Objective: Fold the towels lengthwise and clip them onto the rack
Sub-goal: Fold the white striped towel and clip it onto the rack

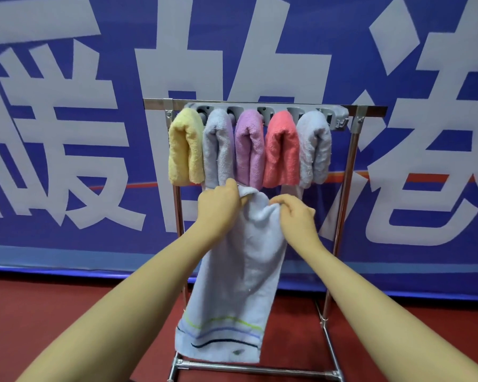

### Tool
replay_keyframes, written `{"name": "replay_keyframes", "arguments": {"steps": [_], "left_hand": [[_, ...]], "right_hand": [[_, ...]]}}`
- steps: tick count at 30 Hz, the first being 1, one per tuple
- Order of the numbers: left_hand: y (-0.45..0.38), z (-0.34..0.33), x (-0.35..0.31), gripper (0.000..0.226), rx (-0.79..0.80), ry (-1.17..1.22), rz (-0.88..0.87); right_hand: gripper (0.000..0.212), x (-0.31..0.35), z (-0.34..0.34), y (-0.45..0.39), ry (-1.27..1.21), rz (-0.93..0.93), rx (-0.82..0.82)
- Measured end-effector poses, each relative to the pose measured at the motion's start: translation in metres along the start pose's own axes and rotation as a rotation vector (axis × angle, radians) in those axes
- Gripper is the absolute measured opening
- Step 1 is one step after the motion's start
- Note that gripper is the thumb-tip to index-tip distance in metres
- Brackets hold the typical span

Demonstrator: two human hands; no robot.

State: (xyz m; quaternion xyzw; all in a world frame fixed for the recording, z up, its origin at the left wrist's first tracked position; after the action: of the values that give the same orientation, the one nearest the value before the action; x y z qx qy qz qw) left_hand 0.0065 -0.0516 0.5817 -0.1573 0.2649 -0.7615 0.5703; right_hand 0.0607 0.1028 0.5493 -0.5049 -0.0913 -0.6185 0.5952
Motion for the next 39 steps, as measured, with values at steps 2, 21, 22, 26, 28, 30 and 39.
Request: {"name": "replay_keyframes", "arguments": {"steps": [2, 21, 22, 26, 28, 30, 39], "left_hand": [[0.002, 0.005, -0.009, 0.029, 0.024, 0.021, -0.034], [0.024, -0.010, -0.010, 0.056, 0.159, 0.662, -0.235], [0.024, -0.010, -0.010, 0.057, 0.164, 0.670, -0.234], [0.031, -0.009, -0.011, 0.071, 0.245, 0.765, -0.224], [0.034, -0.011, -0.007, 0.070, 0.223, 0.735, -0.174], [0.036, -0.013, -0.002, 0.064, 0.163, 0.676, -0.121], [0.038, -0.005, -0.021, 0.041, -0.242, 0.071, -0.270]], "right_hand": [[0.020, 0.014, -0.018, 0.003, 0.061, 0.076, 0.138], [0.012, 0.033, -0.003, -0.003, -0.161, 0.067, -0.029], [0.016, 0.034, -0.002, -0.003, -0.145, 0.072, -0.038], [0.016, 0.038, 0.002, -0.006, -0.111, 0.093, -0.049], [0.017, 0.036, 0.006, -0.008, -0.127, 0.077, -0.068], [0.019, 0.032, 0.009, -0.009, -0.138, 0.055, -0.084], [0.019, 0.031, 0.012, -0.009, -0.171, 0.038, -0.086]]}}
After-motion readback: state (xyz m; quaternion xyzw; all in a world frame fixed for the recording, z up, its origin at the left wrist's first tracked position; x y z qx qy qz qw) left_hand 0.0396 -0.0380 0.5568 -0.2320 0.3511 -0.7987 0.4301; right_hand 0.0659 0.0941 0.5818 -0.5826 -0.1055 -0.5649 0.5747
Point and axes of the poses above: each hand's wrist, its own y-axis away from the middle knuckle, its own z-axis out of the back of the hand, x = y × z, the point moved 6 cm from there along -y, towards the middle knuckle, and after that the axes turned 2 degrees about z, right-handed, at the moved point
